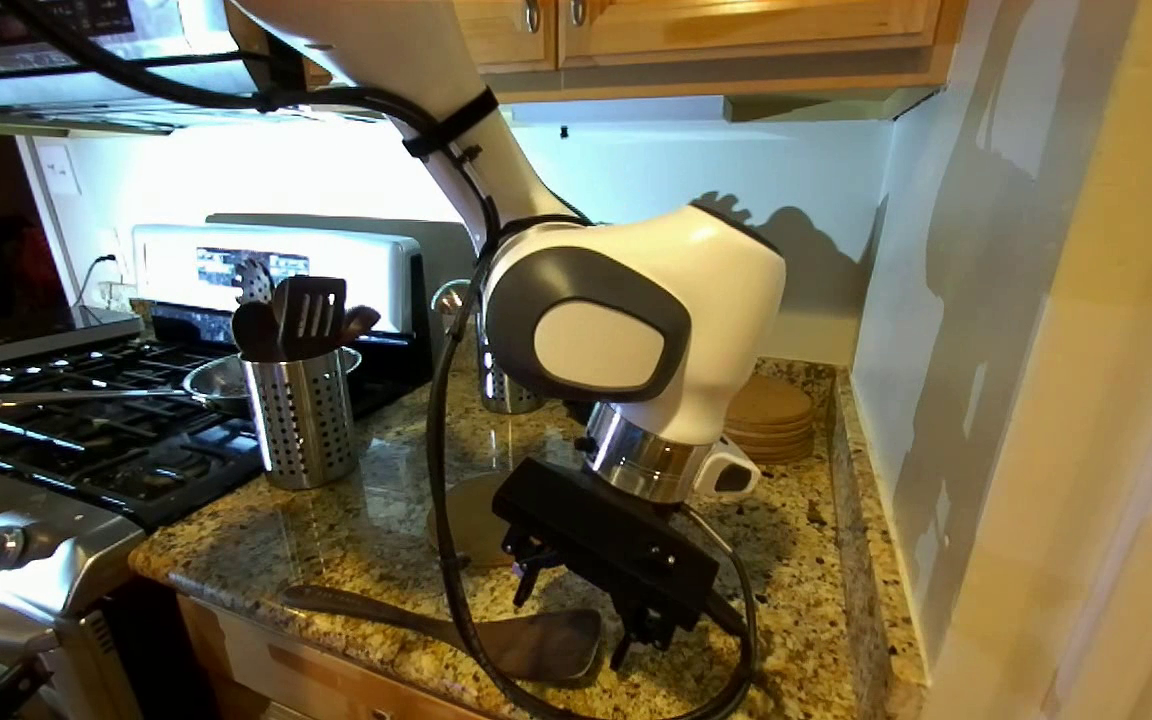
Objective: Take the spatula from the counter and put it in the utensil holder
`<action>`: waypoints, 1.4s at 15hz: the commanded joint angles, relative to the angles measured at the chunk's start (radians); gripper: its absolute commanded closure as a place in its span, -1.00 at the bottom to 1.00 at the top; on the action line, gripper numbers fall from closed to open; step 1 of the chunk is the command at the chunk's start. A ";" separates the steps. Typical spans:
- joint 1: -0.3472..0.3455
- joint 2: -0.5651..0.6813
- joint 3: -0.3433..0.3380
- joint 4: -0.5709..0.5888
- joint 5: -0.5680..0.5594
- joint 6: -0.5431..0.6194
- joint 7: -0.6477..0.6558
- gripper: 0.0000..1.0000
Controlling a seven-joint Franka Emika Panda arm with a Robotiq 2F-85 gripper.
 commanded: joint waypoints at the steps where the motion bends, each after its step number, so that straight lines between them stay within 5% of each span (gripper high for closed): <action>1: -0.040 0.014 0.007 0.030 0.061 -0.094 -0.077 -1.00; 12: -0.069 0.069 0.008 0.048 0.229 -0.137 -0.246 -1.00; 14: -0.073 0.079 0.008 0.053 0.239 -0.138 -0.253 -0.48; 21: -0.086 0.085 0.006 0.062 0.267 -0.139 -0.259 0.45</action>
